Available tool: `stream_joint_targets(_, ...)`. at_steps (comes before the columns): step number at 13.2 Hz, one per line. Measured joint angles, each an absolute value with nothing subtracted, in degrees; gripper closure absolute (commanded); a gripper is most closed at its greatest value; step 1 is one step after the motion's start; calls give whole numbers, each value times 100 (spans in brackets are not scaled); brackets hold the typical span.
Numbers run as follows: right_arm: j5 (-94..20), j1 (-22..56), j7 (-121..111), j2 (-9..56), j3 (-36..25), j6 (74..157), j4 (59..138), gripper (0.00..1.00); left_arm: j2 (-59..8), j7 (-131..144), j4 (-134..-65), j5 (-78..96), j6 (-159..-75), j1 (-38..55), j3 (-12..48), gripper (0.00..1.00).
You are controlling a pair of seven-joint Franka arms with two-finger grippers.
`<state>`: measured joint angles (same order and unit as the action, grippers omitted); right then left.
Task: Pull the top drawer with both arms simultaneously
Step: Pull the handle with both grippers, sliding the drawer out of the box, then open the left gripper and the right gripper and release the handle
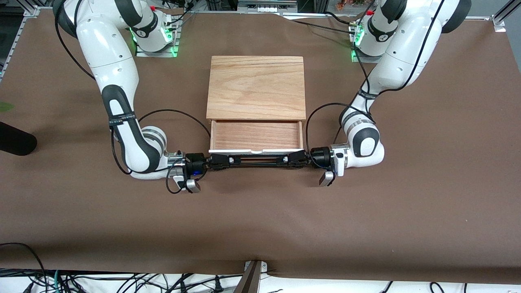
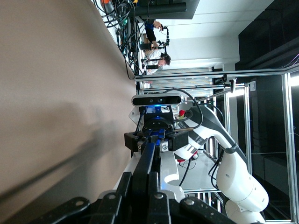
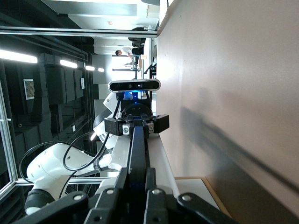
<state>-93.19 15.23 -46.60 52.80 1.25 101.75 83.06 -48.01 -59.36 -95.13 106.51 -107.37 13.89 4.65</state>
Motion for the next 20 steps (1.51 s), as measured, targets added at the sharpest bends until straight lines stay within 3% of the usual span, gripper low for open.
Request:
stream_joint_targets(3, -9323, 1518, -4656, 5289, 129, 10182, 8299, 98, -4824, -5899, -9485, 10651, -10733, 1390, 462, 100)
stream_joint_targets(4, -9324, 1518, -4653, 5291, 130, 10187, 8299, 85, -4832, -5893, -9480, 10651, -10729, 1390, 461, 100)
stream_joint_targets(5, -9324, 1518, -4648, 5292, 131, 10190, 8299, 67, -4835, -5887, -9478, 10651, -10727, 1390, 460, 84)
stream_joint_targets(6, -9325, 1518, -4646, 5293, 131, 10192, 8299, 1, -4836, -5881, -9478, 10651, -10727, 1390, 460, 61)
stream_joint_targets(9, -9359, 1158, -4531, 5287, 24, 10211, 8206, 0, -4837, -5865, -9562, 10560, -10666, 1305, 301, 59)
stream_joint_targets(11, -9336, 996, -4527, 5286, 20, 10142, 8181, 0, -4837, -5826, -9649, 10471, -10657, 1203, 248, 0)
stream_joint_targets(16, -9238, 1075, -4513, 5240, 17, 10139, 8141, 0, -4747, -5568, -9684, 10414, -10646, 1178, 257, 0)
stream_joint_targets(20, -8313, 1065, -3945, 4873, -209, 10158, 8061, 0, -4521, -5080, -9699, 10077, -10646, 1059, 256, 0)
